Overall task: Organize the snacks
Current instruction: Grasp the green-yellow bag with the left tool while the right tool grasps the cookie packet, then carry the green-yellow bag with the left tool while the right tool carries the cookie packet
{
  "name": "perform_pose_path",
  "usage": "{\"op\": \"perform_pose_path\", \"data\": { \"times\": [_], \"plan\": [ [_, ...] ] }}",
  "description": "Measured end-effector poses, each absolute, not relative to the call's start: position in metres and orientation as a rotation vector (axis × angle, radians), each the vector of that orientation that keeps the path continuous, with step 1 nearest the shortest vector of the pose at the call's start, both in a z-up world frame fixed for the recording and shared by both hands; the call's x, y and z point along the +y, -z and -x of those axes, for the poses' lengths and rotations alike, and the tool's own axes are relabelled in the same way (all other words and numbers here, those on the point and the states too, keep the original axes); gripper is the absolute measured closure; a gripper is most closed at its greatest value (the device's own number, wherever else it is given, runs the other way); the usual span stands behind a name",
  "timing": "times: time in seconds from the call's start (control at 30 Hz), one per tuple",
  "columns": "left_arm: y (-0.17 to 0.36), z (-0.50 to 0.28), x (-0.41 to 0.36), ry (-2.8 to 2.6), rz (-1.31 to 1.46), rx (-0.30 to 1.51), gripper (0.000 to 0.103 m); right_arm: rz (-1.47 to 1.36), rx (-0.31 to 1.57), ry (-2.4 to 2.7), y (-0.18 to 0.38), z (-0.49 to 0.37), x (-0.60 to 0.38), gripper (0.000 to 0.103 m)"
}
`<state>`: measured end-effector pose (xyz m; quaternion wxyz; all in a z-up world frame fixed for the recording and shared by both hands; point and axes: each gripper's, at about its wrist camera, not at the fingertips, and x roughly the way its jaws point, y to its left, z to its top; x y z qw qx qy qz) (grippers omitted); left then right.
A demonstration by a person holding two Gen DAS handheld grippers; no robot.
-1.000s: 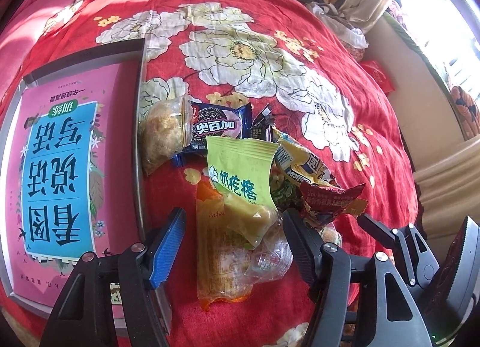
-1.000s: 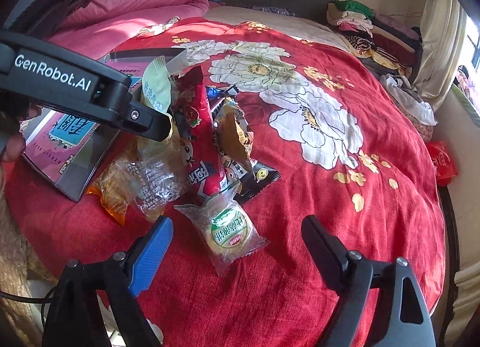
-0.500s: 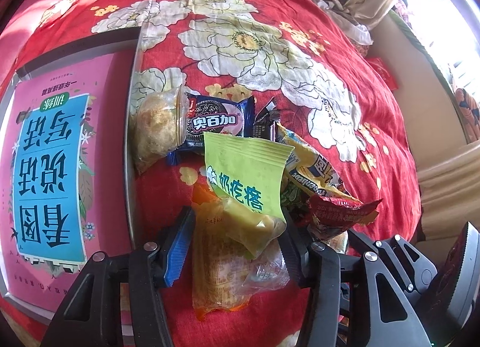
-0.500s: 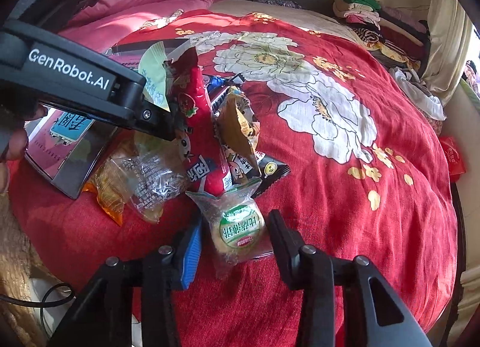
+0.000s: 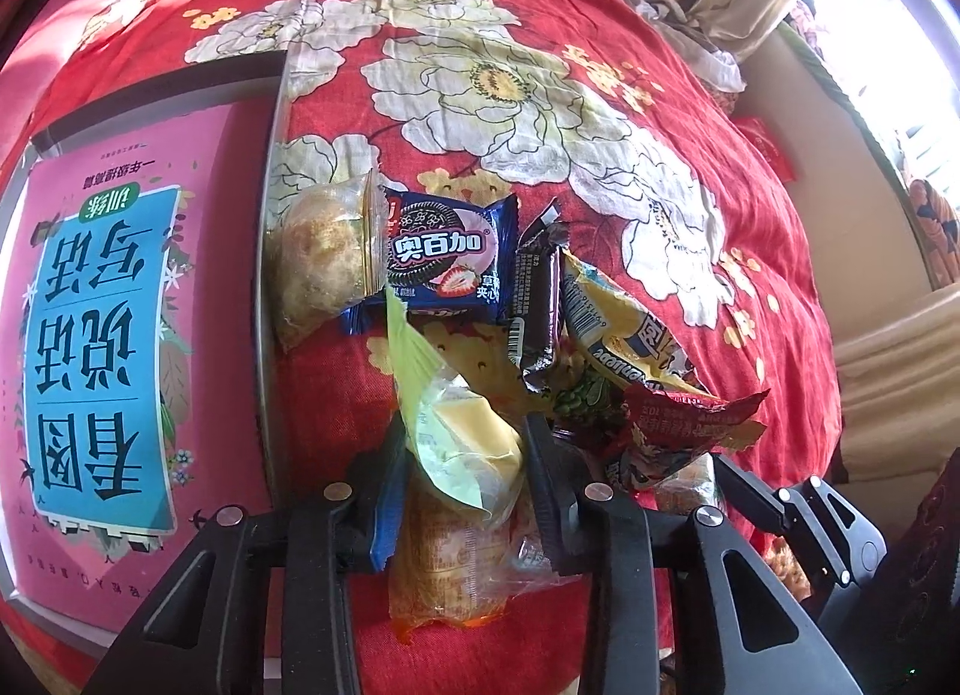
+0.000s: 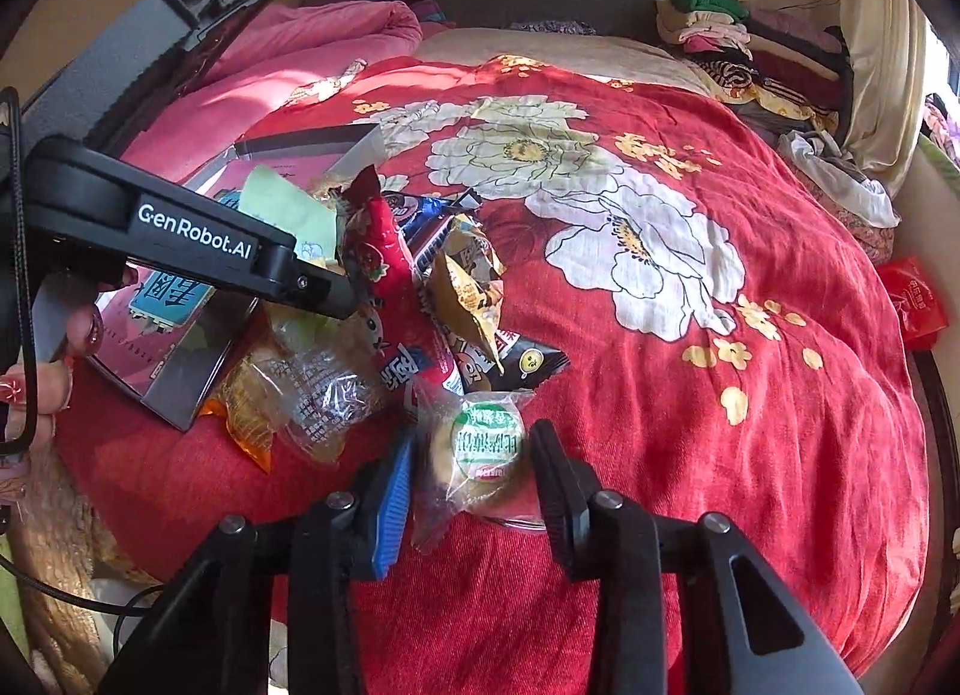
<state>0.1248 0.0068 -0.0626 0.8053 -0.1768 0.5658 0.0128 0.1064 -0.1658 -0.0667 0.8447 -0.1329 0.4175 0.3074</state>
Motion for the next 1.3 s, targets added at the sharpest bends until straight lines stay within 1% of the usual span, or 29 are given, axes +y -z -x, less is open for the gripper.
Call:
{"op": "perform_pose_path", "data": {
  "times": [0.43,0.47,0.8,1.3],
  "plan": [
    [0.042,-0.11,0.015,0.014,0.424,1.16,0.066,0.257,0.854,-0.672,0.054,-0.093,-0.168,0.065],
    [0.04,-0.108,0.016,0.014,0.423,1.152,0.069,0.255,0.855,-0.674,0.054,-0.092,-0.168,0.065],
    [0.026,-0.096,0.03,0.027,0.457,1.115,0.069,0.252,0.843,-0.682,0.047,-0.084,-0.166,0.065],
    [0.008,-0.072,0.066,-0.013,0.5,1.052,0.069,0.204,0.814,-0.762,0.014,-0.067,-0.138,0.065]
  ]
}}
